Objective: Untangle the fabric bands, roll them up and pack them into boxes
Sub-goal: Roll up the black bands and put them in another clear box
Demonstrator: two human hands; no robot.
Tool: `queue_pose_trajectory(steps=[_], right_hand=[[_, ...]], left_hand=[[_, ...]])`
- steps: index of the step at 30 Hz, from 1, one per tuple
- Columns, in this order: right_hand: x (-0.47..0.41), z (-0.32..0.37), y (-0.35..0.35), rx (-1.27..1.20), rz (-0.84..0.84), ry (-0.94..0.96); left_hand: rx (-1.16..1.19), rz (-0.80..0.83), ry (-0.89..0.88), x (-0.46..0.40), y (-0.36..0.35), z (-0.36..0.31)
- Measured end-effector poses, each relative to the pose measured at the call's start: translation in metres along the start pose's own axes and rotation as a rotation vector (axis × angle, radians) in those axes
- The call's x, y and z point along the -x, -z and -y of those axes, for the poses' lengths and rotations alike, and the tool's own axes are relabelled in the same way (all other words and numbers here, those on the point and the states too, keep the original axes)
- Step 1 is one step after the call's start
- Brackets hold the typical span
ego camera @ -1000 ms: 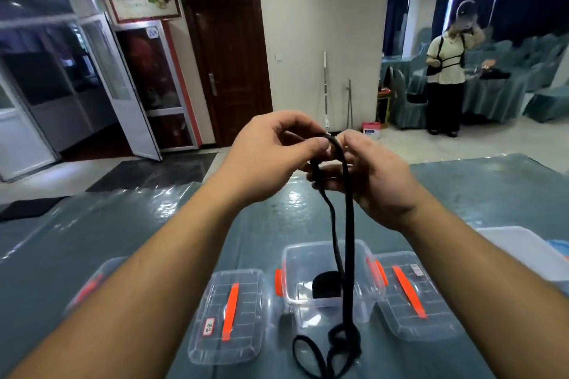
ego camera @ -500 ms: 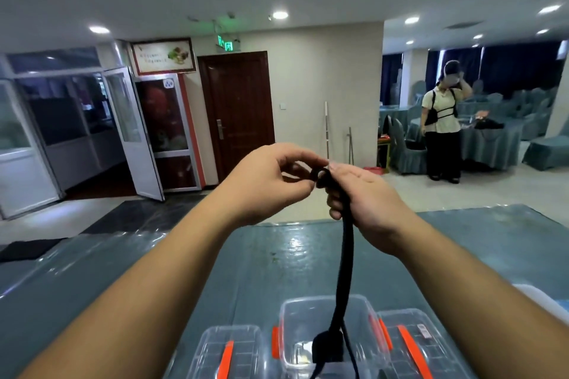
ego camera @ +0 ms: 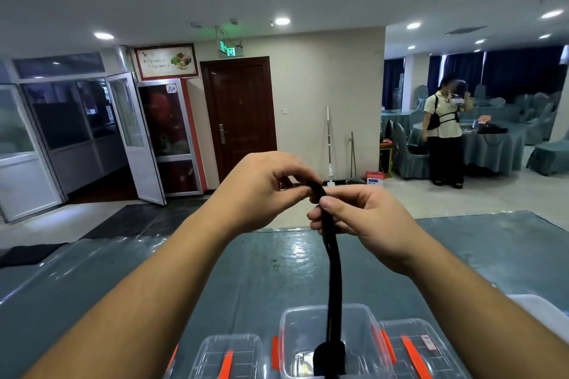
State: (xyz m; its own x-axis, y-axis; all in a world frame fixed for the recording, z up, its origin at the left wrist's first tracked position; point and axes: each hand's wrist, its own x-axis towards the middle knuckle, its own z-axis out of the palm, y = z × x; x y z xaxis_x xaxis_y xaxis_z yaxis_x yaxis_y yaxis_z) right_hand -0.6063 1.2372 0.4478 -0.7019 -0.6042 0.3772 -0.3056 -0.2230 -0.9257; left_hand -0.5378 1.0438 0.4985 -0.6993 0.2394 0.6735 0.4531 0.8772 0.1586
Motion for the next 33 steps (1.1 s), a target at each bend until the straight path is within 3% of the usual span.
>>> queue_pose_trajectory(steps=[10,13,20,23,28,33], right_hand=[[0.002,-0.003,0.003,-0.077,-0.050,-0.022],[0.002,-0.004,0.001,-0.138,-0.053,-0.055],[-0.009,-0.007,-0.013,-0.351,-0.261,-0.010],[-0.012,-0.008,-0.015,-0.474,-0.310,-0.029],[-0.012,-0.009,-0.012,-0.390,-0.249,-0.080],[-0.011,-0.002,-0.005,-0.262,-0.153,-0.099]], left_hand=[[-0.028,-0.027,-0.032,0.003,-0.009,0.001],[-0.046,-0.125,-0.033,0.007,-0.013,0.002],[-0.012,-0.467,0.076,0.021,-0.056,-0.012],[0.021,-0.436,0.059,0.024,-0.065,-0.011],[0.008,-0.362,0.015,0.019,-0.047,0.001],[0.054,-0.152,0.012,0.013,-0.030,0.011]])
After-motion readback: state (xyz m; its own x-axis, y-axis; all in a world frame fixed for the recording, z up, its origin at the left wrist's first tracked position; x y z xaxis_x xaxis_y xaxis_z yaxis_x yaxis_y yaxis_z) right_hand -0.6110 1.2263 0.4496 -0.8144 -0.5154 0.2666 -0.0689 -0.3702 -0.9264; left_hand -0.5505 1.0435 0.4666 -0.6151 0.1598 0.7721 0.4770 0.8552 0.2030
